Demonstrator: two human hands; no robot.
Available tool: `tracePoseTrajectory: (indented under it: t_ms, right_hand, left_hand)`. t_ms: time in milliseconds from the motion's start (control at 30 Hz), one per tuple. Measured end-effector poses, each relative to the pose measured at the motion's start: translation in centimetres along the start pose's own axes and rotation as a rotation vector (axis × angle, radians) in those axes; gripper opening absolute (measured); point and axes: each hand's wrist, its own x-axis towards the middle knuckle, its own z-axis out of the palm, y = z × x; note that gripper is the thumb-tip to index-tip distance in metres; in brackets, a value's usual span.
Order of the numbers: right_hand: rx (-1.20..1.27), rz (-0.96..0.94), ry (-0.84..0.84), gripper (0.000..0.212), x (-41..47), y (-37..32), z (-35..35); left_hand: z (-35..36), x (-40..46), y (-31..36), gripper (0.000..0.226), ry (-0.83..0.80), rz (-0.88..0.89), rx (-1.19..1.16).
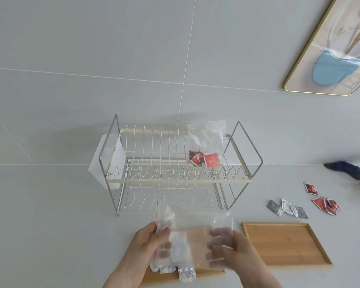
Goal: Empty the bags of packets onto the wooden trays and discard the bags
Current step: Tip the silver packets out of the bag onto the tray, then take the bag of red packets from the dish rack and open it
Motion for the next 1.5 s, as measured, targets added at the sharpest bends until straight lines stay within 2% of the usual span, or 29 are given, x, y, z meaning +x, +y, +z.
tracePoseTrajectory:
  t_ms: [133,267,433,533,667,833,1000,1167,1367,1500]
  right_hand:
    - [0.025,-0.008,0.074,0.015,0.3,-0.1,0.1]
    - [0.012,0.022,0.142,0.018,1.1,0.7,0.2]
    - [0.003,0.08,0.176,0.017,2.4,2.2,1.6]
    - [-0.073,0.115,0.156,0.019,3.2,3.2,3.2]
    - [-0.209,0.113,0.162,0.018,4.2,4.3,6.0]
    - [-0.394,0.046,0.154,0.016,5.4,4.8,10.6]
    - [-0.591,-0.03,0.047,0.019,6.6,5.0,15.8]
    - [-0.7,-0.091,-0.085,0.02,7.1,5.3,20.5]
    - [-0.873,-0.069,-0.317,0.066,6.7,4.3,23.7]
    - [-1.065,-0.181,-0.329,0.065,6.2,3.3,23.1]
  left_hand:
    - [-0.2,-0.2,-0.3,0.034,0.115,0.048,0.098]
    - [-0.2,0.0,-1.1,0.015,0.219,0.041,0.19]
    - [-1.2,-0.5,-1.4,0.006,0.332,-0.018,0.123]
    - [-3.2,-1.1,-1.7,0.014,0.444,-0.062,0.169]
    - [-6.3,-2.4,-2.6,0.036,0.642,-0.127,0.223]
    - [-9.6,-3.7,-4.4,0.021,0.833,-0.075,0.416]
    - [-12.5,-6.3,-5.1,0.017,1.001,-0.059,0.515]
    - [-14.8,-8.8,-5.8,0.024,1.08,-0.072,0.552]
    - [-16.7,-10.0,-6.8,0.026,1.039,-0.096,0.61]
    - [-16.2,-10.0,-6.4,0.036,1.02,-0.038,0.738]
